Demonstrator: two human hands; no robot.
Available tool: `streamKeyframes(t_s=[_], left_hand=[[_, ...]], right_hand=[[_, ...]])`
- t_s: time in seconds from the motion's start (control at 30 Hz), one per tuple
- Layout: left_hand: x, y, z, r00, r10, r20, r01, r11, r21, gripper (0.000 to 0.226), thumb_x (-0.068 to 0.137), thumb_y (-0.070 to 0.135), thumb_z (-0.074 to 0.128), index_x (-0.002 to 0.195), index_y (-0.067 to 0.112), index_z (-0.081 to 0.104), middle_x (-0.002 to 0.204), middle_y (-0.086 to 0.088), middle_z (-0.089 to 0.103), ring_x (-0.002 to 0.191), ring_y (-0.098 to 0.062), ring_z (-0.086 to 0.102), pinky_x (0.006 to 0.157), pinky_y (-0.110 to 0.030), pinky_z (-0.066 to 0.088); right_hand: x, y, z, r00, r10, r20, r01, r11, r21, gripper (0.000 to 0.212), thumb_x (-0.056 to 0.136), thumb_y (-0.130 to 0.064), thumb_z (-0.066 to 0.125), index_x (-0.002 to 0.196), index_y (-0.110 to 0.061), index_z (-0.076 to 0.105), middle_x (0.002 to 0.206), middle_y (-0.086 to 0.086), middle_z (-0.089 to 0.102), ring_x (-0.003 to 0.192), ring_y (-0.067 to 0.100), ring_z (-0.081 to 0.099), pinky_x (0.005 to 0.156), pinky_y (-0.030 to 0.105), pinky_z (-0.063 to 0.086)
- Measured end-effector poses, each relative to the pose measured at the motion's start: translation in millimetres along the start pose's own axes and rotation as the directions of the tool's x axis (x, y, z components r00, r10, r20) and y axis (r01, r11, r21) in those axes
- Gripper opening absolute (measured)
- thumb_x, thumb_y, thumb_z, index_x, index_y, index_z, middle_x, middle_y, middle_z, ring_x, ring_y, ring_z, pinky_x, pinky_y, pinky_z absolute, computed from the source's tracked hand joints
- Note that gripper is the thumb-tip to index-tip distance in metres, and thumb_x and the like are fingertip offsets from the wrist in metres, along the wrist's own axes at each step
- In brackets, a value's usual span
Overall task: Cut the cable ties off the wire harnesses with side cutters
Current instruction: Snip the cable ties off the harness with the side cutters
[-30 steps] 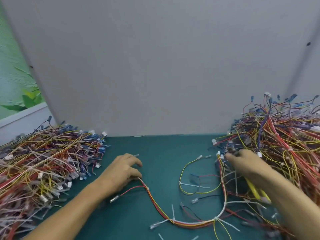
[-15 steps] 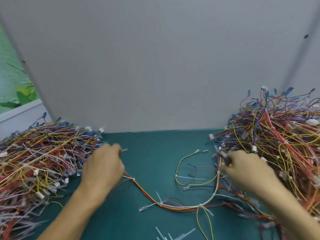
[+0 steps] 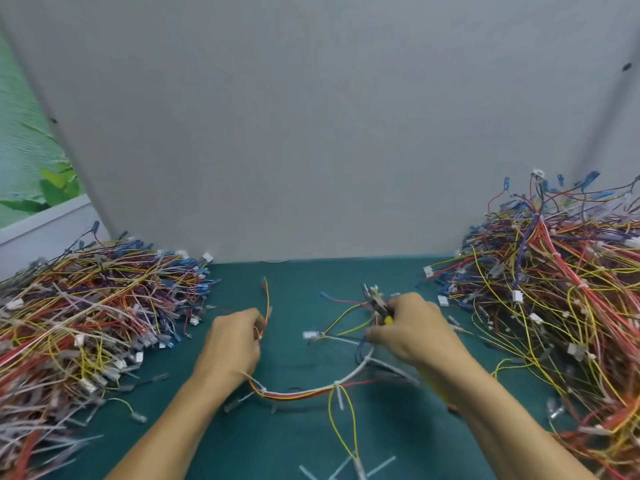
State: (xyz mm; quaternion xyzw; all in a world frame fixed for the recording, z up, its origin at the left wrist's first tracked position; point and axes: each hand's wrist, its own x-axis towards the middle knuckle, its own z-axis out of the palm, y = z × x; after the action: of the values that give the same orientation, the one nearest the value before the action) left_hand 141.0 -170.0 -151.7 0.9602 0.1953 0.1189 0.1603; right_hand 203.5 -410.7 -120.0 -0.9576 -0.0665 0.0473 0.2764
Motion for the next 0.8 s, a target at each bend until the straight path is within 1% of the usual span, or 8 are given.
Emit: streamKeyframes(t_s=[0.2,0.3,0.4,0.47,0.57,0.67,0.73,0.8], left_hand=[[-10.0,-13.1,3.5,0.999,0.022,0.037,-0.023,0.999,0.029,0.026,0.083,0.006,0.056,0.1,0.022,0.068,0.099,0.001,0.071,0.102,-0.022,0.062,0.087,-0.034,0.048],[-10.2,-14.1,0.2,0.998,0.005,0.069,-0.006,1.0,0.012,0.024,0.081,0.01,0.063,0.101,0.023,0.067,0.098,0.003,0.071,0.101,-0.02,0.062,0.088,-0.034,0.049],[-10.8,-10.0,-7.2,0.996,0.004,0.09,-0.006,1.0,0.028,0.027,0.079,0.021,0.073,0.105,0.025,0.066,0.103,0.005,0.068,0.103,-0.018,0.061,0.089,-0.034,0.049],[-10.6,-6.3,-14.0,0.998,0.008,0.061,-0.013,0.996,0.086,0.036,0.078,0.029,0.075,0.112,0.027,0.063,0.113,0.003,0.063,0.109,-0.02,0.057,0.094,-0.036,0.045],[-12.5,5.4,-26.1,0.995,0.043,-0.086,-0.031,0.99,0.137,0.04,0.079,0.033,0.074,0.117,0.028,0.062,0.124,0.004,0.055,0.118,-0.022,0.048,0.098,-0.041,0.037],[-16.7,28.0,-31.2,0.945,0.212,-0.248,-0.212,0.977,0.026,0.025,0.079,0.022,0.075,0.104,0.02,0.07,0.112,0.001,0.06,0.108,-0.025,0.053,0.094,-0.041,0.039],[-18.3,48.8,-29.7,0.908,0.331,-0.258,-0.356,0.933,-0.056,0.016,0.081,0.018,0.073,0.096,0.018,0.072,0.103,0.002,0.062,0.099,-0.02,0.057,0.09,-0.032,0.042],[-18.6,70.4,-22.4,0.882,0.425,-0.203,-0.451,0.886,-0.108,0.013,0.084,0.022,0.07,0.097,0.021,0.072,0.098,0.006,0.061,0.091,-0.013,0.058,0.084,-0.02,0.038]], right_hand=[[-12.7,6.9,4.2,0.961,-0.049,0.273,0.07,0.995,-0.067,0.037,0.073,-0.048,0.072,0.082,-0.013,0.066,0.064,-0.003,0.061,0.066,0.017,0.06,0.055,0.024,0.039],[-10.9,22.3,-18.2,0.937,-0.184,0.296,0.13,0.973,0.192,0.027,0.083,-0.04,0.07,0.083,-0.013,0.069,0.065,-0.006,0.059,0.058,0.01,0.055,0.063,0.026,0.043],[-12.4,36.0,-45.6,0.962,-0.205,0.179,0.071,0.823,0.563,0.015,0.088,-0.026,0.066,0.087,-0.011,0.069,0.074,-0.002,0.071,0.066,0.013,0.067,0.076,0.034,0.048],[-12.3,47.1,-56.7,0.981,-0.138,0.14,0.012,0.751,0.66,0.018,0.091,-0.031,0.06,0.096,-0.016,0.067,0.085,0.003,0.075,0.08,0.018,0.072,0.083,0.039,0.049],[-12.0,60.6,-61.0,0.986,-0.054,0.155,-0.059,0.766,0.64,0.031,0.096,-0.047,0.043,0.102,-0.024,0.062,0.09,0.001,0.075,0.087,0.019,0.072,0.087,0.041,0.045],[-13.7,65.0,-53.8,0.993,0.002,0.114,-0.078,0.747,0.66,0.038,0.099,-0.047,0.035,0.101,-0.015,0.056,0.073,0.008,0.071,0.078,0.028,0.07,0.084,0.044,0.047],[-11.5,66.3,-47.1,0.993,0.073,0.087,-0.113,0.719,0.686,0.036,0.101,-0.041,0.038,0.097,-0.007,0.05,0.058,0.011,0.057,0.059,0.03,0.061,0.067,0.039,0.057],[-9.3,68.3,-42.7,0.989,0.119,0.084,-0.145,0.788,0.599,0.025,0.099,-0.03,0.048,0.094,-0.006,0.044,0.064,0.012,0.046,0.055,0.024,0.048,0.054,0.028,0.049]])
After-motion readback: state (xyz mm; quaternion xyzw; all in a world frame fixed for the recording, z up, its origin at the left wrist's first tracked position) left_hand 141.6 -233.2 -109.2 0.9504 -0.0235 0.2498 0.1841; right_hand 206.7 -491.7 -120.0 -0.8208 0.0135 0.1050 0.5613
